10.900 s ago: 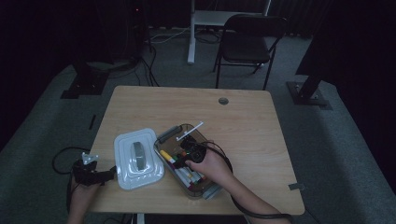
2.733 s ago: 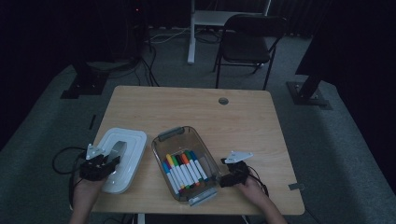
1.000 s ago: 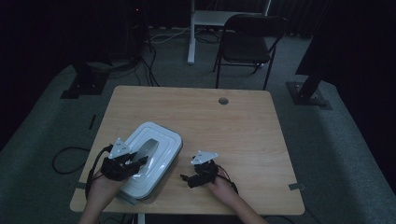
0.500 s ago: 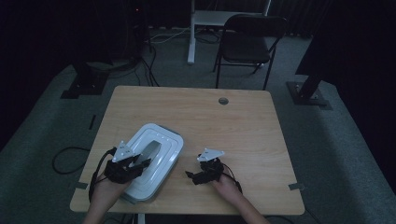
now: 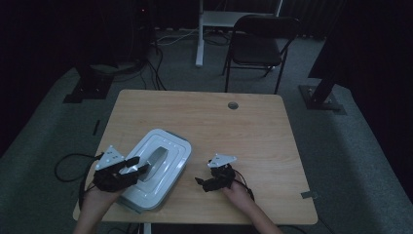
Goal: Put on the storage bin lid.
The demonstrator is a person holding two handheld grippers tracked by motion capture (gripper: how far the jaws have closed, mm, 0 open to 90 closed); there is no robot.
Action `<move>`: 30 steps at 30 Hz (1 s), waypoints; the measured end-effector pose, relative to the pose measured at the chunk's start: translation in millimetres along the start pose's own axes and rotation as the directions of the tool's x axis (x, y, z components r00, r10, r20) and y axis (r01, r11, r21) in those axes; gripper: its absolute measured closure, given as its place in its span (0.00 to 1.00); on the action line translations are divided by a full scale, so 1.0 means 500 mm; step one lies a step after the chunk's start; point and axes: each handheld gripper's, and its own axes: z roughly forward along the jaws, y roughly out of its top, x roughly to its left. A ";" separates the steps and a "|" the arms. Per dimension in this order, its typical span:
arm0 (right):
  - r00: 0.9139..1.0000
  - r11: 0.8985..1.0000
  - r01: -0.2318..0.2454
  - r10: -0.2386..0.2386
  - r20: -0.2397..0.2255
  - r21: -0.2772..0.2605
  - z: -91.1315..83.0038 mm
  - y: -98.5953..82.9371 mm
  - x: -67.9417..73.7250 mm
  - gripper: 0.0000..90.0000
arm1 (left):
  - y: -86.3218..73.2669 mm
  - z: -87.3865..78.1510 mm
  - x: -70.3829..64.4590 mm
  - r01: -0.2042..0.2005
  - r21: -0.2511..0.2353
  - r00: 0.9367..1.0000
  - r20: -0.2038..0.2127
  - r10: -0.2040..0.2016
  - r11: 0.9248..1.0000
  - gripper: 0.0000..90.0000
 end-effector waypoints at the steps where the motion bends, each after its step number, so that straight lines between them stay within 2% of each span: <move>1: 1.000 1.000 -0.003 0.003 0.005 -0.002 -0.002 0.000 -0.003 0.13 | -0.001 -0.007 0.016 0.007 -0.022 0.999 -0.034 -0.008 1.000 0.53; 2: 1.000 1.000 -0.005 0.005 0.006 -0.004 -0.004 0.000 -0.005 0.13 | -0.003 -0.009 0.023 0.004 -0.041 0.999 -0.044 -0.006 0.999 0.48; 5: 1.000 1.000 -0.012 0.012 0.009 -0.005 -0.007 0.000 -0.008 0.13 | -0.006 -0.014 0.047 0.020 -0.053 0.999 -0.049 -0.023 0.998 0.34; 6: 1.000 1.000 -0.012 0.012 0.009 -0.005 -0.007 0.000 -0.008 0.13 | -0.006 -0.014 0.047 0.020 -0.053 0.999 -0.049 -0.023 0.998 0.31; 9: 1.000 1.000 -0.018 0.018 0.011 -0.006 -0.010 -0.002 -0.011 0.13 | -0.014 -0.011 0.078 0.032 -0.077 0.995 -0.090 -0.039 0.996 0.28; 11: 1.000 1.000 -0.024 0.024 0.011 -0.007 -0.011 -0.002 -0.011 0.13 | -0.019 -0.006 0.098 0.055 -0.084 0.994 -0.089 -0.062 0.995 0.20; 13: 1.000 1.000 -0.021 0.021 0.008 -0.007 -0.010 -0.002 -0.011 0.13 | -0.027 0.002 0.122 0.074 -0.081 0.989 -0.119 -0.083 0.994 0.17; 15: 1.000 1.000 -0.018 0.018 0.004 -0.007 -0.009 -0.001 -0.009 0.13 | -0.034 0.009 0.142 0.097 -0.080 0.987 -0.124 -0.106 0.992 0.10; 16: 1.000 1.000 -0.016 0.016 0.004 -0.004 -0.009 0.000 -0.009 0.13 | -0.038 0.013 0.151 0.109 -0.080 0.982 -0.145 -0.119 0.991 0.09; 18: 1.000 1.000 -0.017 0.017 0.004 -0.006 -0.009 0.000 -0.008 0.13 | -0.042 0.019 0.161 0.112 -0.071 0.980 -0.156 -0.122 0.991 0.00; 19: 1.000 1.000 -0.019 0.019 0.001 -0.006 -0.008 0.000 -0.008 0.13 | -0.053 0.033 0.186 0.147 -0.059 0.972 -0.179 -0.155 0.987 0.00; 21: 1.000 1.000 -0.021 0.021 -0.003 -0.005 -0.007 0.000 -0.007 0.13 | -0.065 0.045 0.203 0.148 -0.071 0.967 -0.199 -0.159 0.986 0.00; 22: 1.000 1.000 -0.022 0.022 -0.005 -0.005 -0.007 0.000 -0.006 0.13 | -0.073 0.052 0.211 0.146 -0.080 0.962 -0.223 -0.160 0.986 0.00; 23: 1.000 1.000 -0.021 0.021 -0.006 -0.005 -0.006 0.000 -0.006 0.13 | -0.082 0.058 0.218 0.135 -0.088 0.959 -0.239 -0.152 0.987 0.00; 26: 1.000 1.000 -0.022 0.022 -0.008 -0.008 -0.005 0.001 -0.003 0.13 | -0.109 0.077 0.241 0.153 -0.111 0.954 -0.241 -0.176 0.982 0.00; 28: 1.000 1.000 -0.024 0.024 -0.012 -0.011 -0.004 0.001 -0.001 0.13 | -0.126 0.091 0.254 0.170 -0.097 0.947 -0.261 -0.190 0.981 0.00; 30: 0.999 0.999 -0.031 0.030 -0.022 -0.015 -0.002 0.002 0.002 0.13 | -0.142 0.104 0.263 0.181 -0.077 0.947 -0.255 -0.195 0.980 0.00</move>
